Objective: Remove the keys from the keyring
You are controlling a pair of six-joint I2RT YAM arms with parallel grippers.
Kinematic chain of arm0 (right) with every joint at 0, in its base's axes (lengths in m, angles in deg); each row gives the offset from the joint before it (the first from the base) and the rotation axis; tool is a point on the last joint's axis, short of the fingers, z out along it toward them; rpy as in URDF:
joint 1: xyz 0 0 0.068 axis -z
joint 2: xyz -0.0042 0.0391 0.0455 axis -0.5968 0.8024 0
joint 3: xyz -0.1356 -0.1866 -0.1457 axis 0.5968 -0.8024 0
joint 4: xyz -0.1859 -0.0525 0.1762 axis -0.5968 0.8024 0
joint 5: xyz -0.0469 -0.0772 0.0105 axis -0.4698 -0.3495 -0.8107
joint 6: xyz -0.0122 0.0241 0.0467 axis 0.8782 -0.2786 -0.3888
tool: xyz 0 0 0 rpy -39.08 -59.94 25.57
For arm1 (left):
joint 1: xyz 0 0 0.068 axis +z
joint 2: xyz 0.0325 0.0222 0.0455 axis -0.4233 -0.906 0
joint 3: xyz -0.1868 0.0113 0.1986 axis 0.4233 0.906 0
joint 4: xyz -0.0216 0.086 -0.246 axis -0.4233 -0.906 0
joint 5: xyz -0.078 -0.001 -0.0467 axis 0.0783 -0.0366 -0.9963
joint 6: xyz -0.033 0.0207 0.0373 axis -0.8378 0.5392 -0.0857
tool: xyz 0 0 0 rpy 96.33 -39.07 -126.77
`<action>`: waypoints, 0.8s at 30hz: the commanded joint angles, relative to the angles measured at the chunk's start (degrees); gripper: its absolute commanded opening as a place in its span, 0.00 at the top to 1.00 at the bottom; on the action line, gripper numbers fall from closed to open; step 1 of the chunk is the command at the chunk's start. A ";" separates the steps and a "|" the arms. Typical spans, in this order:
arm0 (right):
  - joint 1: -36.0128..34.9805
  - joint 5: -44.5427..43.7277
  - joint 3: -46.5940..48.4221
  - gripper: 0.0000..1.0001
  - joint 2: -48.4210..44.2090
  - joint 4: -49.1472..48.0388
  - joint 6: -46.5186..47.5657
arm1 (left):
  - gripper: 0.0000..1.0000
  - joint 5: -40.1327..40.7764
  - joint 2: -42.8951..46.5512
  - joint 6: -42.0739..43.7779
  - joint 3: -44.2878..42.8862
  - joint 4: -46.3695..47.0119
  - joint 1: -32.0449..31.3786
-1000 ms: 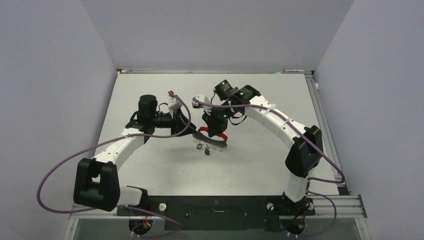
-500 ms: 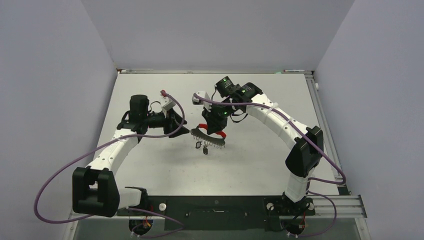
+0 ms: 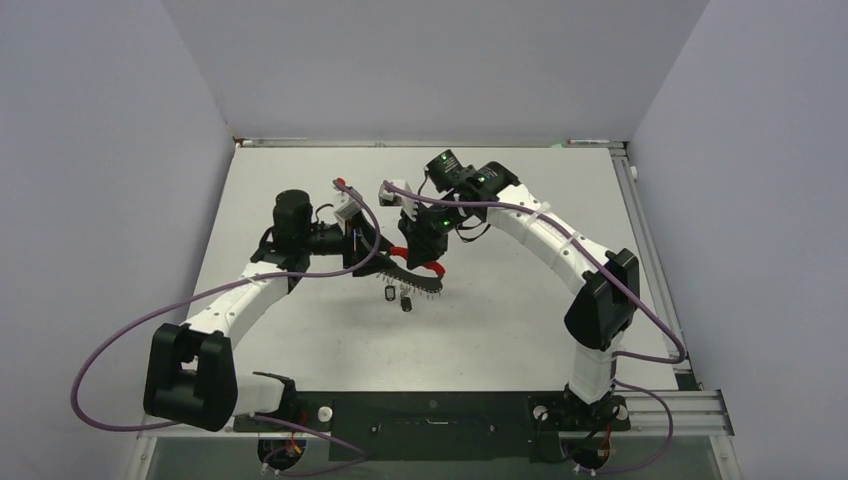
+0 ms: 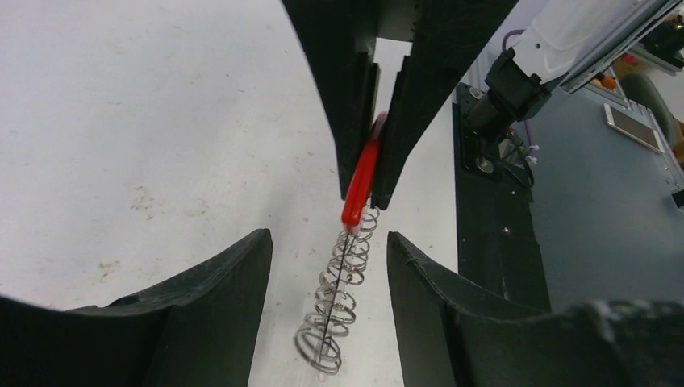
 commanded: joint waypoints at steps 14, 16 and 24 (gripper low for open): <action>6.81 13.04 -0.13 0.58 -1.50 -6.79 -2.03 | 1.00 -1.21 -1.59 -13.51 -0.94 5.41 0.60; 8.95 15.39 -4.07 0.38 -3.05 -12.67 -5.96 | 1.00 -1.12 -1.80 -21.63 -0.13 12.54 1.77; 11.57 16.98 -21.63 0.13 -9.77 -41.11 -25.77 | 1.00 -0.16 -2.44 -40.27 2.51 34.90 3.22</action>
